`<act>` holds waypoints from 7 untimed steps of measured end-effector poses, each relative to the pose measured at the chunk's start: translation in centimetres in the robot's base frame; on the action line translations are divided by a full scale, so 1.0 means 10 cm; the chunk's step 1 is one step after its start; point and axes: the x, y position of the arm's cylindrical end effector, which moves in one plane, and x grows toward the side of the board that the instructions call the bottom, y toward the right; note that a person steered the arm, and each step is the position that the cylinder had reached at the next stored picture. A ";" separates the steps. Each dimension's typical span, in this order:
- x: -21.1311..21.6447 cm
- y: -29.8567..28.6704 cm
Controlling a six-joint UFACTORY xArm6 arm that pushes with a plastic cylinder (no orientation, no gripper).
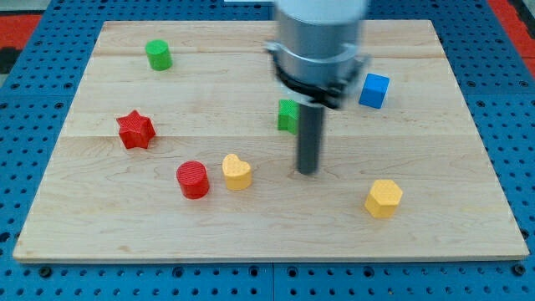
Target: Move the yellow hexagon left
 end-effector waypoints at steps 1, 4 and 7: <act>0.21 0.73; 0.19 1.22; 0.56 1.85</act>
